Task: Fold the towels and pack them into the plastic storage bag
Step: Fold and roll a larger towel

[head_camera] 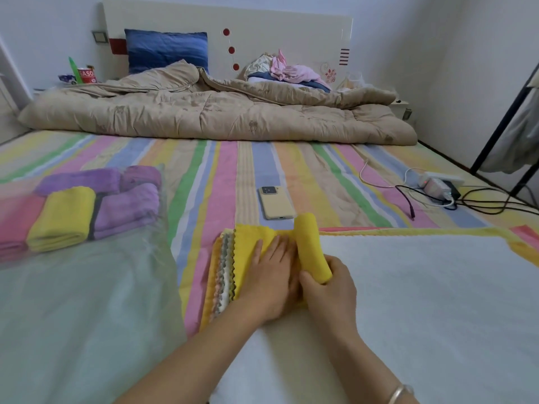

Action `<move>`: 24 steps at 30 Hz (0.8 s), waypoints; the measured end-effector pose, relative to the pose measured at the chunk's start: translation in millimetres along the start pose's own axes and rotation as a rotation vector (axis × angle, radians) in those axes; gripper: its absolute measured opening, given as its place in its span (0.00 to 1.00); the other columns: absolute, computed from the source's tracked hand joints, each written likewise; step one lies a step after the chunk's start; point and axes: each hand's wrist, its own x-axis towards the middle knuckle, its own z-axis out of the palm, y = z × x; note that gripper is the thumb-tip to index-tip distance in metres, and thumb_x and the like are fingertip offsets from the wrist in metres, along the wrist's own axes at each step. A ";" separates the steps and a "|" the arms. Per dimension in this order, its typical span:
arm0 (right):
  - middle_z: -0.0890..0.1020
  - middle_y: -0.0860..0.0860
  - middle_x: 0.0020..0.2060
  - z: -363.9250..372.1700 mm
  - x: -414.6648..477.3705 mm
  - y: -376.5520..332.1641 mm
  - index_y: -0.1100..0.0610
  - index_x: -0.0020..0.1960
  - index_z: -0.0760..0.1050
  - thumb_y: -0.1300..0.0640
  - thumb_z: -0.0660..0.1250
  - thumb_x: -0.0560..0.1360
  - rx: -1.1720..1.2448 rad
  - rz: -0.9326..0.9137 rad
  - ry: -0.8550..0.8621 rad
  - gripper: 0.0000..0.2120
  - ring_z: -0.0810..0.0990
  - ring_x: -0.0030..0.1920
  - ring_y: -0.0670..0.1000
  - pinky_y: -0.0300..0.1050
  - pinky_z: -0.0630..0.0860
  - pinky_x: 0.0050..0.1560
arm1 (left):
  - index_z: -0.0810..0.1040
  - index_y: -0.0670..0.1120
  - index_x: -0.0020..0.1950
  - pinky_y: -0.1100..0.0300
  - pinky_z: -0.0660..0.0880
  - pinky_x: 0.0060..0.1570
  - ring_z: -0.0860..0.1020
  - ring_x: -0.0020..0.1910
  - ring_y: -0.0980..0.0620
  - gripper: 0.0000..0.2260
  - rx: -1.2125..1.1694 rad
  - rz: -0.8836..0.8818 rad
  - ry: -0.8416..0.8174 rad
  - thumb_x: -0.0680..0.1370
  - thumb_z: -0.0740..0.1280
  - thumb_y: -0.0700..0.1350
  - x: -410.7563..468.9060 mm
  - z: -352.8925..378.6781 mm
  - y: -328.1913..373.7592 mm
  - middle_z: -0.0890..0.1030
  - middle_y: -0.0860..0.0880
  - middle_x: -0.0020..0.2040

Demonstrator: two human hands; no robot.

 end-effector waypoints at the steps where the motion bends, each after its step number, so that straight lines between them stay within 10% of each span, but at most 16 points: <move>1: 0.81 0.47 0.46 6.1 -3.9 -1.9 0.49 0.50 0.77 0.56 0.67 0.67 -0.032 -0.108 0.003 0.12 0.79 0.48 0.49 0.44 0.73 0.45 | 0.65 0.48 0.75 0.52 0.53 0.75 0.61 0.75 0.50 0.25 -0.301 -0.047 0.101 0.80 0.45 0.52 0.2 -5.2 -1.8 0.67 0.49 0.75; 4: 0.76 0.51 0.64 27.9 -11.2 -6.0 0.55 0.62 0.76 0.58 0.66 0.68 -0.172 -0.426 -0.006 0.22 0.72 0.65 0.52 0.43 0.68 0.64 | 0.80 0.49 0.55 0.55 0.78 0.55 0.83 0.50 0.53 0.13 -1.019 -0.456 0.399 0.81 0.56 0.39 1.0 -30.7 -17.2 0.84 0.49 0.53; 7: 0.75 0.52 0.67 47.5 -17.7 -6.1 0.55 0.64 0.76 0.56 0.58 0.69 -0.371 -0.723 -0.010 0.24 0.70 0.70 0.55 0.47 0.69 0.66 | 0.81 0.45 0.47 0.58 0.78 0.36 0.82 0.35 0.49 0.13 -1.265 -0.821 0.352 0.81 0.60 0.50 2.8 -47.2 -48.4 0.84 0.46 0.42; 10: 0.77 0.52 0.66 58.8 -18.4 4.4 0.55 0.64 0.77 0.57 0.58 0.69 -0.549 -0.879 -0.123 0.24 0.72 0.69 0.57 0.55 0.74 0.63 | 0.75 0.47 0.39 0.56 0.72 0.40 0.76 0.35 0.49 0.22 -1.219 -0.861 0.259 0.69 0.67 0.66 -1.8 -47.1 -73.2 0.80 0.49 0.35; 14: 0.74 0.48 0.69 59.4 -19.4 9.6 0.53 0.67 0.75 0.52 0.58 0.71 -0.668 -0.889 -0.320 0.25 0.66 0.73 0.54 0.57 0.70 0.67 | 0.81 0.48 0.42 0.57 0.79 0.46 0.80 0.39 0.53 0.05 -1.223 -0.739 0.248 0.73 0.74 0.46 -10.1 -43.0 -71.4 0.83 0.51 0.41; 18: 0.67 0.43 0.72 47.3 -22.4 -6.5 0.47 0.70 0.71 0.38 0.52 0.73 -0.266 -0.503 -0.475 0.29 0.57 0.75 0.44 0.45 0.55 0.75 | 0.78 0.49 0.41 0.52 0.78 0.51 0.81 0.42 0.50 0.06 -1.166 -0.733 0.252 0.73 0.74 0.42 -10.6 -40.0 -70.7 0.84 0.47 0.44; 24: 0.75 0.51 0.60 40.4 4.3 -26.4 0.49 0.71 0.64 0.45 0.69 0.74 0.097 0.333 -0.340 0.28 0.76 0.55 0.51 0.47 0.74 0.55 | 0.79 0.48 0.45 0.52 0.79 0.50 0.82 0.46 0.48 0.07 -1.127 -0.757 0.229 0.72 0.75 0.44 -12.8 -44.1 -66.9 0.82 0.49 0.44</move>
